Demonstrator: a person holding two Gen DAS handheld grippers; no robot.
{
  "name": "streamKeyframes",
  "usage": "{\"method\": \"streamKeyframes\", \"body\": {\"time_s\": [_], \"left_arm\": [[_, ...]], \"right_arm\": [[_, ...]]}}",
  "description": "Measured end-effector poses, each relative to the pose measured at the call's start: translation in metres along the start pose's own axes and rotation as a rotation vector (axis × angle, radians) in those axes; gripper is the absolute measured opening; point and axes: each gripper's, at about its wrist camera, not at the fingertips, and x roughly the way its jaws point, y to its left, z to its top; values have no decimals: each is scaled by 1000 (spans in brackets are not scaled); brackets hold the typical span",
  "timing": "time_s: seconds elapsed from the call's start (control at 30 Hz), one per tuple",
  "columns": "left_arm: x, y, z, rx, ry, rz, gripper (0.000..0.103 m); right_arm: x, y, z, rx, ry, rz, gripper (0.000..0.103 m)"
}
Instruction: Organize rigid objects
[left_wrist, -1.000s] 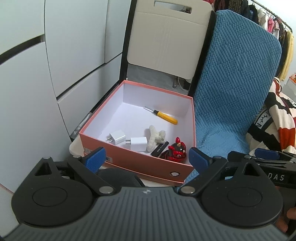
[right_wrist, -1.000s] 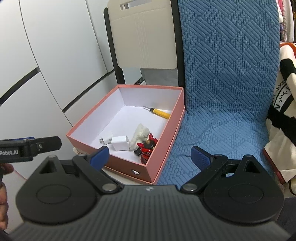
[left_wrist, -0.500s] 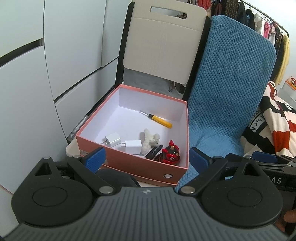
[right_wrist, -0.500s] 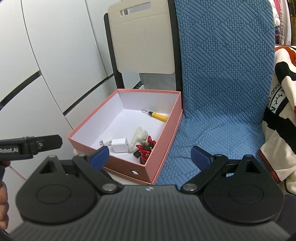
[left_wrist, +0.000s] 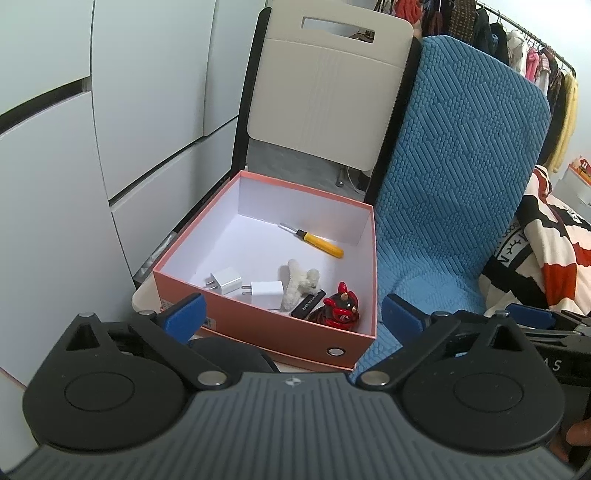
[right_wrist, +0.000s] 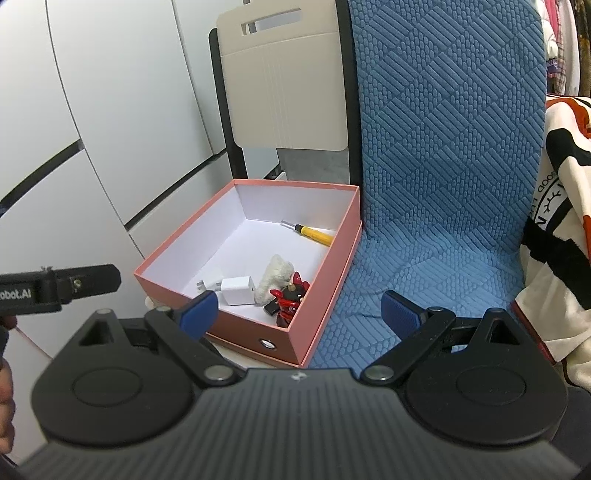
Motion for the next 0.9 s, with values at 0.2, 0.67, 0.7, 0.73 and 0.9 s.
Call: {"method": "streamKeyframes", "body": {"time_s": [0.2, 0.67, 0.7, 0.73, 0.9], "left_arm": [[0, -1, -2, 1, 6, -5, 103], [0, 1, -5, 3, 11, -7, 103], [0, 0, -5, 5, 10, -6, 103], [0, 0, -5, 5, 11, -6, 103], [0, 0, -5, 3, 10, -7, 103]], "right_arm": [[-2, 0, 0, -1, -5, -4, 97], [-3, 3, -3, -9, -11, -22, 97], [-3, 3, -2, -9, -10, -23, 97], [-3, 3, -3, -8, -10, -23, 97], [-3, 4, -2, -12, -12, -20, 97]]}}
